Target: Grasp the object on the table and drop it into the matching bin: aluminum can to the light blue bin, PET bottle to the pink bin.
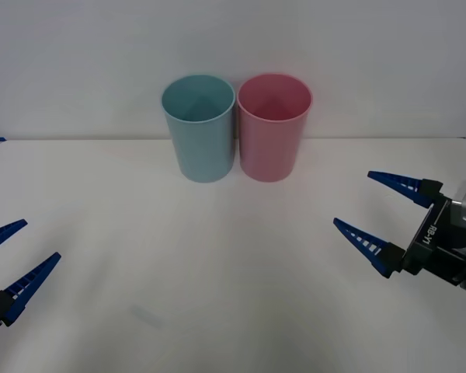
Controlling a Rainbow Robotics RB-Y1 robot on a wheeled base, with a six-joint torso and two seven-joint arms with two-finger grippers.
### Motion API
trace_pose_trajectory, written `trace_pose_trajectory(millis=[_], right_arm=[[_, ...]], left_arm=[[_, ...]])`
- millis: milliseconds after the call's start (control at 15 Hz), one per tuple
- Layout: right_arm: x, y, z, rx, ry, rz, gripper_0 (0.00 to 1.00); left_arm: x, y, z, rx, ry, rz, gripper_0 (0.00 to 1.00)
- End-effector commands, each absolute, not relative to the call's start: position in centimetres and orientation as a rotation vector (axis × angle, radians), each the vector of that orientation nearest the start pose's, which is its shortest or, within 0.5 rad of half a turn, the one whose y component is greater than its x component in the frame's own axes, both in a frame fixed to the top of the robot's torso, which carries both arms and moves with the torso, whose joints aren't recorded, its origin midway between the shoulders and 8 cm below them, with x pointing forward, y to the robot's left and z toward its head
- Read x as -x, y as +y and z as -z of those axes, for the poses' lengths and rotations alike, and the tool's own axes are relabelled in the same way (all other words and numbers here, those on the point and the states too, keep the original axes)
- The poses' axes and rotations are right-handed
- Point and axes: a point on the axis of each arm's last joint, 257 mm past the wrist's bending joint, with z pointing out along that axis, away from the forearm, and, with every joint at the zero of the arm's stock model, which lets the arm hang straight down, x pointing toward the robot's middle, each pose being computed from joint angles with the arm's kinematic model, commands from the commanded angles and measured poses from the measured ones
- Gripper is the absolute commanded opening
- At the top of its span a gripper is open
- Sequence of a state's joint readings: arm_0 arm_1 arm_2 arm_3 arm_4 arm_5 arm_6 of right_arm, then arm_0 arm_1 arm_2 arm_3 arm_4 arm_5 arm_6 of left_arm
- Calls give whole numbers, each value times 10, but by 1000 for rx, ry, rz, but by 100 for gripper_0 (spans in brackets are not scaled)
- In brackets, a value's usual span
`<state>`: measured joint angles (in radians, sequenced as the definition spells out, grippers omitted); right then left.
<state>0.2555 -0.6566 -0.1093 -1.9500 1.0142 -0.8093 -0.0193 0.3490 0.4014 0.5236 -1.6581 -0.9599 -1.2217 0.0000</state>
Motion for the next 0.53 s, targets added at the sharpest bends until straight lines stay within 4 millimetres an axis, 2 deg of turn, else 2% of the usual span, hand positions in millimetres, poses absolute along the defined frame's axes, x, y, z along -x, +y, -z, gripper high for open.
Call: trace_pose_trajectory(millis=[67,200,533], right_arm=[[-368,-217,140,769,1432,-567,100],[-348,-233,145,761,1450,-584,100],[-317,-257,156,723,1499,-646,100]], left_arm=[[-342,330,169,-465,1441,567,100],[-342,330,169,-465,1441,567,100],[-342,330,169,-465,1441,567,100]])
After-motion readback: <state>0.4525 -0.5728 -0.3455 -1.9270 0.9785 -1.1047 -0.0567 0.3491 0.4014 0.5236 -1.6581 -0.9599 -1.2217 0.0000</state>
